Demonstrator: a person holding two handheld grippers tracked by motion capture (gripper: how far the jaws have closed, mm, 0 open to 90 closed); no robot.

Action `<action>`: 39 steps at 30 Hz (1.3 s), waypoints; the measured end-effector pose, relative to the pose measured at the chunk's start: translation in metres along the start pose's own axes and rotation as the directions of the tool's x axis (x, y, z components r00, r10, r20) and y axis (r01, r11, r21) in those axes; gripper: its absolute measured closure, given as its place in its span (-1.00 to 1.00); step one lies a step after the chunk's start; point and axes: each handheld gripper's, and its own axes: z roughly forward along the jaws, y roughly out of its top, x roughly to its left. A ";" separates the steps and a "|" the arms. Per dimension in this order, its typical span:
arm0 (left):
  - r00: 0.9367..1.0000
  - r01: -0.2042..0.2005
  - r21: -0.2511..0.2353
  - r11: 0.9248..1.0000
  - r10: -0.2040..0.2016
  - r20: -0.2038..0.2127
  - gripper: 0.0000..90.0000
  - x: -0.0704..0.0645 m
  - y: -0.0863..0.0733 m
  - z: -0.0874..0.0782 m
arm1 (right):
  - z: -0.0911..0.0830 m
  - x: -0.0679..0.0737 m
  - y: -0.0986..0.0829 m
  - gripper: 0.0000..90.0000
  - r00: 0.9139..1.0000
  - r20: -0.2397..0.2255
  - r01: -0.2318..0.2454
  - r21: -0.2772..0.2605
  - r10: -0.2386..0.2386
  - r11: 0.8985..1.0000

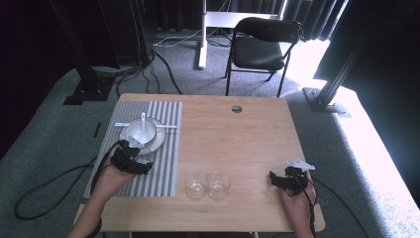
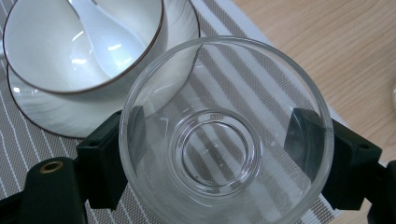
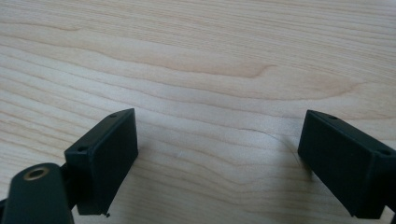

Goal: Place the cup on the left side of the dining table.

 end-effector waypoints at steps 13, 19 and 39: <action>1.000 0.023 0.030 0.999 -0.023 -0.003 -0.58 0.010 -0.019 0.006 | 0.000 0.000 0.000 -0.75 1.000 0.000 0.000 0.000 0.000 1.000; 0.999 0.038 0.032 0.999 -0.038 0.006 -0.59 0.010 -0.026 0.011 | 0.000 0.000 0.000 -0.75 1.000 0.000 0.000 0.000 0.000 1.000; 0.996 0.080 -0.043 0.996 -0.078 0.039 -0.64 0.013 -0.038 0.008 | 0.000 0.000 0.000 -0.75 1.000 0.000 0.000 0.000 0.000 1.000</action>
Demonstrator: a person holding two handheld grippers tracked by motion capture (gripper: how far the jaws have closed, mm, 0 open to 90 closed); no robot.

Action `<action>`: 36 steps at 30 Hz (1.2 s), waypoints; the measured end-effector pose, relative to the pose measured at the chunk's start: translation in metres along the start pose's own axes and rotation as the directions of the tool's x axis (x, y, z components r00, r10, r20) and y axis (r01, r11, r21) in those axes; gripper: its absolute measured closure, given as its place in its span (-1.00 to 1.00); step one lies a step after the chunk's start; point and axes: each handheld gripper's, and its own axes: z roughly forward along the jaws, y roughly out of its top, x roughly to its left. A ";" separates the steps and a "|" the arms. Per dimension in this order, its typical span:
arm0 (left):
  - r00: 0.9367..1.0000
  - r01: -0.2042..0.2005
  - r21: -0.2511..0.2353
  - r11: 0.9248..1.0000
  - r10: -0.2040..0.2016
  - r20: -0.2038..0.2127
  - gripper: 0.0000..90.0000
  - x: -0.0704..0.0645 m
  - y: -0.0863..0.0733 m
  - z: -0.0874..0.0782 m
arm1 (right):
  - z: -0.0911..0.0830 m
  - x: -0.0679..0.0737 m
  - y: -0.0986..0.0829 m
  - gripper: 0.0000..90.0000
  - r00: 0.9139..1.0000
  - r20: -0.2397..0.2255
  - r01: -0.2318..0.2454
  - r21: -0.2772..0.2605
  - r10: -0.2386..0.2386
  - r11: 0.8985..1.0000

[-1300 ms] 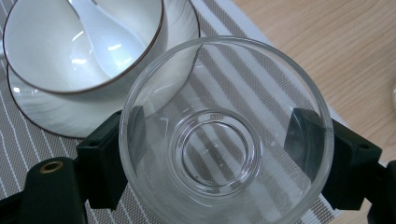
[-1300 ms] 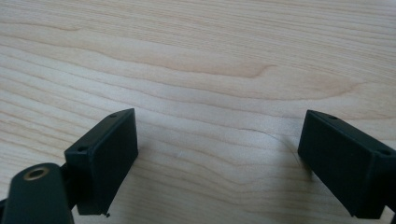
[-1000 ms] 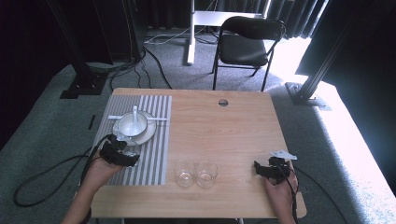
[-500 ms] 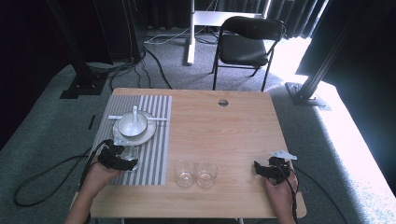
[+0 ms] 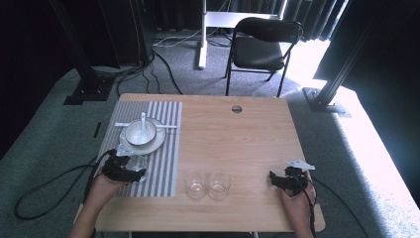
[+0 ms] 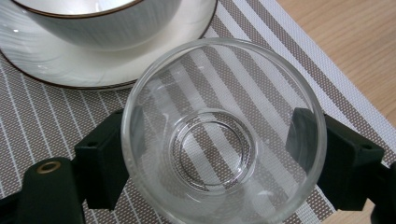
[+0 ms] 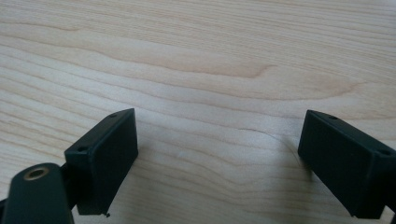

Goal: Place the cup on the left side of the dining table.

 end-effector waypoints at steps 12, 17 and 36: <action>1.000 0.003 -0.062 0.998 -0.005 -0.024 -0.99 -0.003 -0.013 -0.011 | 0.000 0.000 0.000 -0.75 1.000 0.000 0.001 0.000 -0.001 1.000; 0.998 0.035 -0.091 0.995 -0.039 -0.047 -0.99 0.000 -0.026 -0.012 | 0.000 0.000 0.000 -0.74 1.000 0.000 -0.001 0.001 0.001 1.000; 0.984 0.154 -0.132 0.979 -0.164 -0.064 -0.99 0.011 -0.079 -0.024 | 0.000 0.000 0.000 -0.74 1.000 0.002 -0.002 0.000 0.002 1.000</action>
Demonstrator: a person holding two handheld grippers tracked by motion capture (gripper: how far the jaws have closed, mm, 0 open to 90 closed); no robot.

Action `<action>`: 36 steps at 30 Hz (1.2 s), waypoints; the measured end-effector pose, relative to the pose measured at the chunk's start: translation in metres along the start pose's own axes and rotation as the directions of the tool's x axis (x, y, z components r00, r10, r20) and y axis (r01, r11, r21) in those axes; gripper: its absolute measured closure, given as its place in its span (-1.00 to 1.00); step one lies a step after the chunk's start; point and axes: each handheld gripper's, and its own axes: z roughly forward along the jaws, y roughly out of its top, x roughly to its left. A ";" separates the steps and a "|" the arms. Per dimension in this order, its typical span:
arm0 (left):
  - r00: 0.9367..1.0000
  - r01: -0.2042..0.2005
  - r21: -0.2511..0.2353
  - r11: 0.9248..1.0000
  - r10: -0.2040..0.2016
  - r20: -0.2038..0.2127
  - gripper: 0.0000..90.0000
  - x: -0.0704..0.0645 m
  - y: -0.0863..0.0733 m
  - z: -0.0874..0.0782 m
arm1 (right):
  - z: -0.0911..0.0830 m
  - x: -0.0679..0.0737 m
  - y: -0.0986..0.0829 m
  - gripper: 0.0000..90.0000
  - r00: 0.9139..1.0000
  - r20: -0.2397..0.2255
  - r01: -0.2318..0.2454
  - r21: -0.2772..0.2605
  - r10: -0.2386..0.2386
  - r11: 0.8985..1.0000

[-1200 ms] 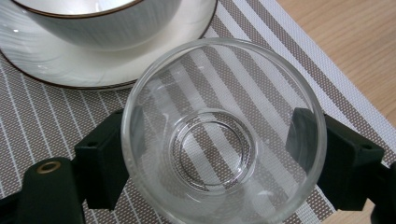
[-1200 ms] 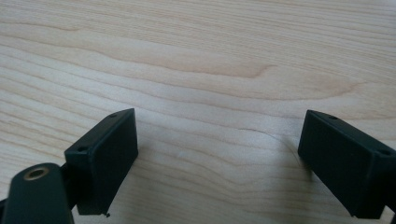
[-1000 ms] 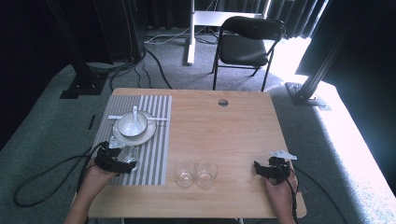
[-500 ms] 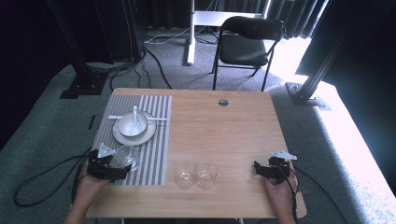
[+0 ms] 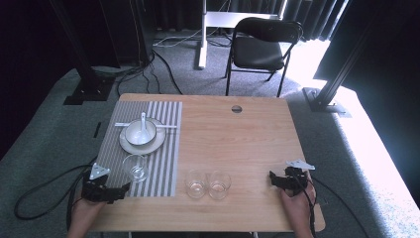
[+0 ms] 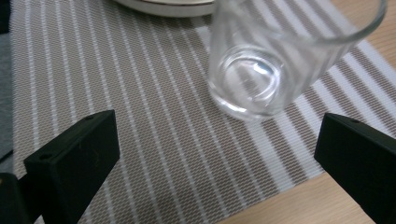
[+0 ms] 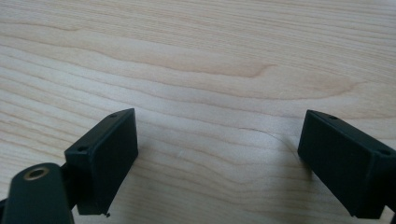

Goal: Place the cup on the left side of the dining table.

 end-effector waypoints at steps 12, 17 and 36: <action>0.998 0.038 -0.049 0.998 -0.040 -0.055 -0.99 0.011 -0.032 -0.018 | 0.000 0.000 0.000 -0.74 1.000 0.000 0.000 0.000 0.000 1.000; 0.996 0.040 -0.112 0.993 -0.049 -0.076 -0.99 0.011 -0.048 -0.026 | 0.000 0.000 0.000 -0.74 1.000 0.001 0.000 -0.001 0.000 1.000; 0.992 0.010 -0.177 0.984 -0.032 -0.124 -0.99 0.018 -0.103 -0.040 | -0.001 0.000 -0.001 -0.74 1.000 0.002 -0.002 0.000 0.002 1.000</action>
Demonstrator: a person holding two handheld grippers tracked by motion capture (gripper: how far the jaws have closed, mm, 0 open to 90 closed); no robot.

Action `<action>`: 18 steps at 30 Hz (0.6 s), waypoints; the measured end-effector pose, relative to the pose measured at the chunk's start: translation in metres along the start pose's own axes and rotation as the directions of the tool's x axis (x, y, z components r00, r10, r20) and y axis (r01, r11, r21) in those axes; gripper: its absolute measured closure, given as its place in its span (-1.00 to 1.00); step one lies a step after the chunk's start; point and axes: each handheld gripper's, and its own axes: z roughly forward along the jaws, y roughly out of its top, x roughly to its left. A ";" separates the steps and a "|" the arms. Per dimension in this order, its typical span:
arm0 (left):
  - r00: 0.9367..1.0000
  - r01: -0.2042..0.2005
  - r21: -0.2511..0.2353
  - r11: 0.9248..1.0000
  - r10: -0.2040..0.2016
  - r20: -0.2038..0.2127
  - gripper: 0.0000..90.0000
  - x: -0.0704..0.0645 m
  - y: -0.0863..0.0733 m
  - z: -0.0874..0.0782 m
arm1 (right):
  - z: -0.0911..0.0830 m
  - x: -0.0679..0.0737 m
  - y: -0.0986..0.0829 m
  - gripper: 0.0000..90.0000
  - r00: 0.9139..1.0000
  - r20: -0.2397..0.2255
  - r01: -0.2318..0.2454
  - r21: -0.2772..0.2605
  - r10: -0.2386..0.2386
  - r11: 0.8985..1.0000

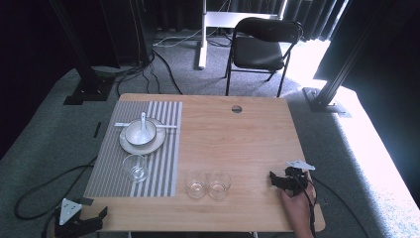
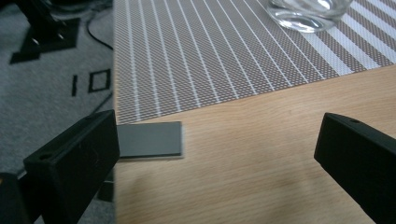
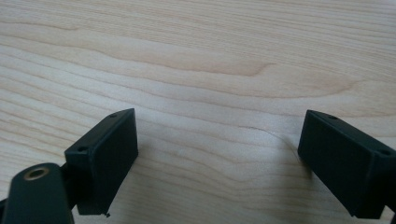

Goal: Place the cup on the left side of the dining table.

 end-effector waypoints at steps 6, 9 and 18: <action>0.999 0.018 -0.041 0.999 -0.019 -0.035 -0.99 0.005 -0.006 -0.006 | 0.000 0.000 0.000 -0.74 1.000 0.000 0.000 0.000 0.000 1.000; 0.998 0.028 -0.044 0.999 -0.031 -0.057 -0.99 0.006 -0.011 -0.006 | 0.000 0.000 0.000 -0.74 1.000 0.000 0.000 0.000 0.000 1.000; 0.985 0.123 -0.056 0.991 -0.129 -0.115 -0.99 0.017 -0.019 -0.011 | 0.000 0.000 0.000 -0.74 1.000 0.000 -0.001 0.000 0.001 1.000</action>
